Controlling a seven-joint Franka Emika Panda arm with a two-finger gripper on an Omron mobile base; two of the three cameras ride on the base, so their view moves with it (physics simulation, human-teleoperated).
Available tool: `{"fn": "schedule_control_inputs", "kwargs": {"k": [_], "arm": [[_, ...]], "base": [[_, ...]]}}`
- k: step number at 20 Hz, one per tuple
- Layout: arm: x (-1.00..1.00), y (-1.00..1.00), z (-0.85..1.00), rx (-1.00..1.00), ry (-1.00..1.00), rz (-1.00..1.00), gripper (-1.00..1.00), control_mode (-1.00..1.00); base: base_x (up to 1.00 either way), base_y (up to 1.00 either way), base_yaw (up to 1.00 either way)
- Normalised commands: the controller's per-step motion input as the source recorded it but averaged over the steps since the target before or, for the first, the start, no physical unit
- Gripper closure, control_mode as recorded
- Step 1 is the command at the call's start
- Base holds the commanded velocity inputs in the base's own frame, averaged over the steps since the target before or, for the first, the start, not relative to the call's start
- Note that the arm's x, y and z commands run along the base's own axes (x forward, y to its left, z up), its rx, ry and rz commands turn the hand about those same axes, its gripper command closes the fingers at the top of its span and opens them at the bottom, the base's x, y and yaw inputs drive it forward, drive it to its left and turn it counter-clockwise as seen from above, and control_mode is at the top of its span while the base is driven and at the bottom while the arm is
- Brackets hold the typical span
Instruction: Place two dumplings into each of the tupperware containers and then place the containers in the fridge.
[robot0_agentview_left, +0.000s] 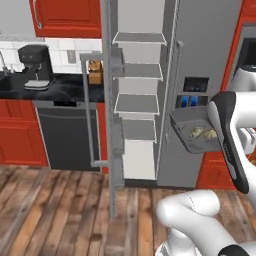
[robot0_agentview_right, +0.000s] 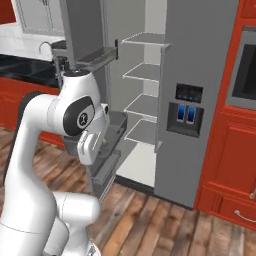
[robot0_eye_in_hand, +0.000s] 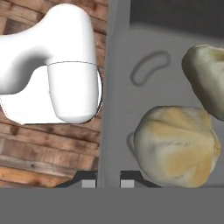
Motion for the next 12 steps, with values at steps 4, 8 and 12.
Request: {"fn": "schedule_control_inputs", "kwargs": {"k": [4, 8, 12], "arm": [[0.0, 0.0, 0.0, 0.0, 0.0, 0.0, 1.0, 1.0], [0.0, 0.0, 0.0, 0.0, 0.0, 0.0, 1.0, 1.0], [0.0, 0.0, 0.0, 0.0, 0.0, 0.0, 1.0, 1.0]], "base": [[1.0, -0.01, 0.2], [0.96, 0.0, 0.17], [0.8, 0.0, 0.19]]}}
